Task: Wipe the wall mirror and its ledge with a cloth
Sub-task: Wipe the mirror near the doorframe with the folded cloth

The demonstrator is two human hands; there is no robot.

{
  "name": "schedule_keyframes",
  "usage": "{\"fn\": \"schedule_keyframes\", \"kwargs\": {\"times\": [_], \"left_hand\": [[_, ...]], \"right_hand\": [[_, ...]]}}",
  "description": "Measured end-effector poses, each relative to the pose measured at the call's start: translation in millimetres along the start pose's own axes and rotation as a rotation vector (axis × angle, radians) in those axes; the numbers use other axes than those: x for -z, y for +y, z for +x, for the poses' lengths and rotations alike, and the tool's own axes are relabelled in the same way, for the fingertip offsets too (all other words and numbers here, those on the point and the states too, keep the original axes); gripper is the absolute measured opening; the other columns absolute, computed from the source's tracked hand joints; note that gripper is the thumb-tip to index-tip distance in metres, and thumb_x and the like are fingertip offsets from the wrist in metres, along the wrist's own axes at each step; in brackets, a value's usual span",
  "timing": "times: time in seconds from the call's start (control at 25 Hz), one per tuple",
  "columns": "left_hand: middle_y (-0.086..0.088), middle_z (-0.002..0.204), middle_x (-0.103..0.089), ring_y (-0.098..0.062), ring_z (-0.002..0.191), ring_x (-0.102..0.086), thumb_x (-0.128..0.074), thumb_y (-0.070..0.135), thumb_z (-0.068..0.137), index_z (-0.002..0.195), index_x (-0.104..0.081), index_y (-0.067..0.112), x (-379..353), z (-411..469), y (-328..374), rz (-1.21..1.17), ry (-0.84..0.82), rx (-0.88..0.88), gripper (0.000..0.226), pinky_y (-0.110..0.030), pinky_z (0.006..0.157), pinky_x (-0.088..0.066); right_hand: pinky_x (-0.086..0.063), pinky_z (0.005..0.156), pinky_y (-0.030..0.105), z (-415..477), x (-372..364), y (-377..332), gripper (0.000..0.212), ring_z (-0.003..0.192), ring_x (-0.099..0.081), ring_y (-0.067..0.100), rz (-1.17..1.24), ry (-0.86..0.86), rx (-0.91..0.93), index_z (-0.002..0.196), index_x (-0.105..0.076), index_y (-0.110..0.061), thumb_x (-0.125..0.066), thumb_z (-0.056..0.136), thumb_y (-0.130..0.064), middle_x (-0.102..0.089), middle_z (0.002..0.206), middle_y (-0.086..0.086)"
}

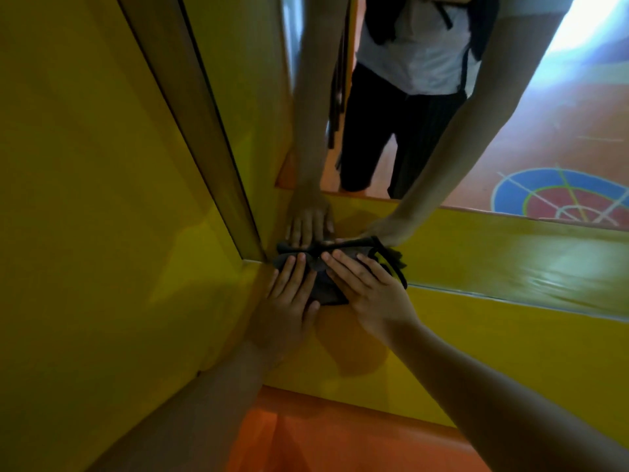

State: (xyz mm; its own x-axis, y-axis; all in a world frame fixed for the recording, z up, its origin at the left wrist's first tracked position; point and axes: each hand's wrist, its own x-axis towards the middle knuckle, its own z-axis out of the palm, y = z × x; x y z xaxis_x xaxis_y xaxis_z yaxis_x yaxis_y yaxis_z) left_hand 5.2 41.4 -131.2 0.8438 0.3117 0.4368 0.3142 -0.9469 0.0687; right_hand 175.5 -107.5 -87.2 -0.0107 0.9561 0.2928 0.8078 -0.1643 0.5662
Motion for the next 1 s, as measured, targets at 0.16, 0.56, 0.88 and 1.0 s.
{"fn": "schedule_keyframes", "kwargs": {"times": [0.16,0.56,0.88,1.0], "left_hand": [[-0.015,0.167,-0.025,-0.032,0.155,-0.024,-0.048,0.040,0.105,0.154,-0.042,0.008,-3,23,42,0.086,0.042,-0.109,0.060,-0.054,0.122,-0.029],[-0.015,0.170,-0.015,-0.031,0.158,-0.015,-0.063,0.018,0.099,0.160,-0.022,0.000,28,61,90,0.139,0.173,-0.060,0.076,-0.052,0.125,-0.020],[-0.015,0.165,-0.029,-0.031,0.152,-0.031,-0.019,-0.001,0.106,0.155,-0.038,0.002,156,142,79,0.122,0.360,-0.170,0.052,-0.051,0.121,-0.028],[-0.013,0.163,-0.034,-0.032,0.150,-0.034,-0.015,0.007,0.111,0.156,-0.036,0.009,222,185,73,0.151,0.446,-0.241,0.049,-0.052,0.119,-0.029]], "right_hand": [[-0.001,0.128,0.044,-45,-6,33,0.063,0.158,-0.007,0.025,-0.056,0.074,-0.049,0.162,-0.018,-0.012,-0.027,0.101,-0.018,-0.007,0.171,0.009],[-0.014,0.127,0.043,-43,38,91,0.057,0.157,-0.013,0.022,-0.072,0.191,-0.120,0.162,-0.021,-0.018,-0.024,0.106,-0.012,-0.012,0.171,0.005],[-0.022,0.124,0.044,5,149,184,0.057,0.154,-0.025,0.021,-0.116,0.334,-0.154,0.160,-0.032,-0.019,-0.020,0.105,-0.009,-0.025,0.168,0.003],[-0.028,0.120,0.045,32,204,229,0.059,0.153,-0.029,0.022,-0.154,0.390,-0.167,0.159,-0.034,-0.020,-0.038,0.100,-0.019,-0.027,0.167,0.004]]}}
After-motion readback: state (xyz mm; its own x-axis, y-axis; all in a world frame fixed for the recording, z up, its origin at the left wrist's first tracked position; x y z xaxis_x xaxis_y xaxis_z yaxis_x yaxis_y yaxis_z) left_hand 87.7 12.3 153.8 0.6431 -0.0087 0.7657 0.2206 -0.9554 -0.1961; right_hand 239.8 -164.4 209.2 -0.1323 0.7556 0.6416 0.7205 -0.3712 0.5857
